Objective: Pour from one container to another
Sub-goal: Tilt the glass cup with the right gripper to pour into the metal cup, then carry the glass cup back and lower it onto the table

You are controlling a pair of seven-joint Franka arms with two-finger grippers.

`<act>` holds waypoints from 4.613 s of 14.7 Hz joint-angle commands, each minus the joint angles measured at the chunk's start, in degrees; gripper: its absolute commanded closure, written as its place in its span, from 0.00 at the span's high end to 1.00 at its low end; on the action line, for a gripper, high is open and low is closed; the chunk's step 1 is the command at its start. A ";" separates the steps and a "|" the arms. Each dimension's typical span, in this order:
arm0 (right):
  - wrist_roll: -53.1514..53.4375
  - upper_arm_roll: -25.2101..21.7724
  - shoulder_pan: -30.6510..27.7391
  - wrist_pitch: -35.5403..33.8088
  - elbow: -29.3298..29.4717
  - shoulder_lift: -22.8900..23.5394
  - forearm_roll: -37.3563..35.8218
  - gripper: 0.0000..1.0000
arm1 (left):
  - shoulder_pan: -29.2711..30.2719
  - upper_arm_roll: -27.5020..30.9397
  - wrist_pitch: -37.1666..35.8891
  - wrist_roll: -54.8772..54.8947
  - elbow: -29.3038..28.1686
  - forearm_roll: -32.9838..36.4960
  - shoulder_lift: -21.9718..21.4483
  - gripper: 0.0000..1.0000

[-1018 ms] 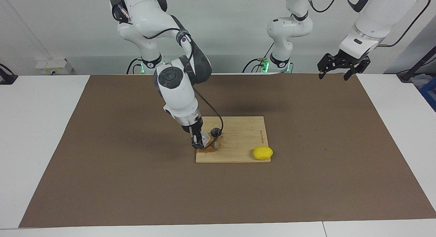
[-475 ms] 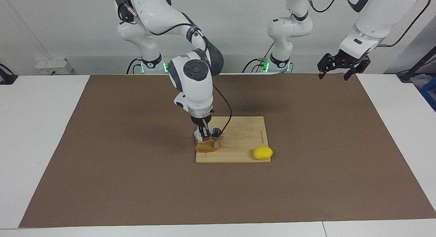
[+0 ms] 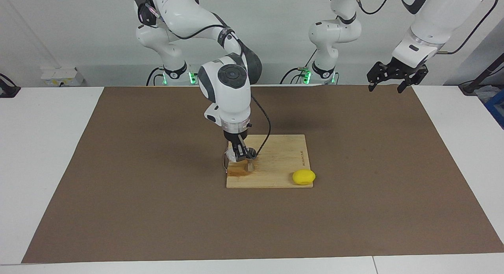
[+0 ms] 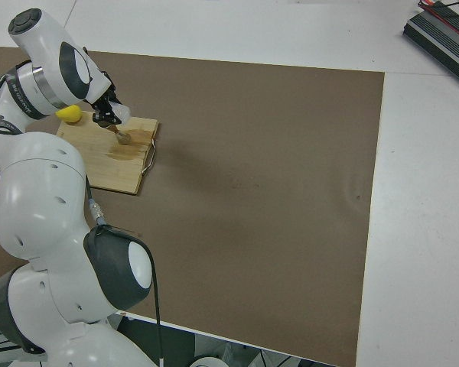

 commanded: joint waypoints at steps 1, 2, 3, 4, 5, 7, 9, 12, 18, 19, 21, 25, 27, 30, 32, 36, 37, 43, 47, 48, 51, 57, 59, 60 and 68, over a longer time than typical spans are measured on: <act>1.26 0.49 0.05 -0.05 2.09 1.07 -2.58 0.00 | 0.25 0.10 0.11 0.41 -0.94 -0.55 -0.68 1.00; 1.26 0.49 0.05 -0.14 2.18 1.07 -3.55 0.00 | 0.25 0.10 0.11 0.41 -0.94 -0.55 -0.68 1.00; 1.26 0.58 0.05 -0.05 2.18 1.07 -3.64 0.00 | 0.25 0.10 0.11 0.41 -0.94 -0.55 -0.68 1.00; 1.26 0.58 0.31 -0.05 2.18 1.07 -3.73 0.00 | 0.25 0.10 0.11 0.41 -0.94 -0.55 -0.68 1.00; 1.26 0.49 0.58 -0.05 2.18 1.07 -3.99 0.00 | 0.25 0.10 0.11 0.41 -0.94 -0.55 -0.68 1.00; 1.26 0.58 0.58 0.65 2.18 0.99 -5.31 0.00 | 0.25 0.10 0.11 0.41 -0.94 -0.55 -0.68 1.00; 1.26 0.58 0.58 1.00 2.18 0.99 -5.84 0.00 | 0.25 0.10 0.11 0.41 -0.94 -0.55 -0.68 1.00; 1.26 0.58 0.67 2.93 1.92 0.81 -7.25 0.00 | 0.25 0.10 0.11 0.41 -0.94 -0.55 -0.68 1.00; 0.82 0.66 1.19 4.17 1.13 0.81 -8.91 0.00 | 0.25 0.10 0.11 0.41 -0.94 -0.55 -0.68 1.00; 0.82 0.66 1.72 4.17 0.78 0.81 -9.62 0.00 | 0.34 0.10 0.11 0.41 -0.94 -0.55 -0.68 1.00; 0.73 0.66 1.90 4.26 0.60 0.81 -10.41 0.00 | 0.25 0.10 0.11 0.41 -0.94 -0.55 -0.68 1.00; 0.56 0.66 2.25 5.49 -0.89 0.72 -11.99 0.00 | 0.25 0.10 0.11 0.41 -0.94 -0.55 -0.68 1.00; -0.41 0.66 2.69 5.49 -1.50 0.72 -12.96 0.00 | 0.34 0.10 0.11 0.41 -0.94 -0.55 -0.68 1.00; -0.50 0.66 3.22 5.40 -2.04 0.55 -14.02 0.00 | 0.25 0.10 0.11 0.41 -0.94 -0.55 -0.68 1.00; -0.50 0.66 3.30 5.31 -2.04 0.55 -14.02 0.00 | 0.34 0.10 0.11 0.41 -0.94 -0.55 -0.68 1.00; -0.67 0.66 3.31 4.52 -1.69 0.55 -14.28 0.00 | 0.25 0.10 0.11 0.41 -0.94 -0.55 -0.68 1.00; -0.59 0.66 3.31 4.52 -1.60 0.46 -14.02 0.00 | 0.25 0.10 0.11 0.41 -0.94 -0.55 -0.68 1.00; -0.67 0.66 2.52 4.08 -1.51 -0.42 -8.94 0.00 | 0.25 0.10 0.11 0.41 -0.94 -0.55 -0.68 1.00; -0.68 0.66 1.55 3.99 -1.95 -1.12 -6.02 0.00 | 0.25 0.10 0.11 0.41 -0.94 -0.55 -0.68 1.00; -0.76 0.66 1.20 3.64 -2.04 -1.38 -6.02 0.00 | 0.25 0.10 0.11 0.41 -0.94 -0.55 -0.68 1.00; -2.08 0.66 -0.38 3.29 -2.04 -2.00 -1.82 0.00 | 0.25 0.10 0.11 0.41 -0.94 -0.55 -0.68 1.00; -2.87 0.66 -4.68 2.32 -3.35 -3.40 6.45 0.00 | 0.25 0.10 0.11 0.41 -0.94 -0.55 -0.68 1.00; -4.44 0.75 -7.31 2.24 -6.33 -5.24 9.78 0.00 | 0.34 0.10 0.11 0.41 -0.94 -0.55 -0.68 1.00; -6.19 0.75 -8.90 2.32 -8.43 -6.30 11.98 0.00 | 0.25 0.10 0.11 0.41 -0.94 -0.55 -0.68 1.00; -22.79 0.66 -21.46 14.06 -28.53 -13.76 31.93 0.00 | 0.34 0.10 0.11 0.41 -0.94 -0.55 -0.68 1.00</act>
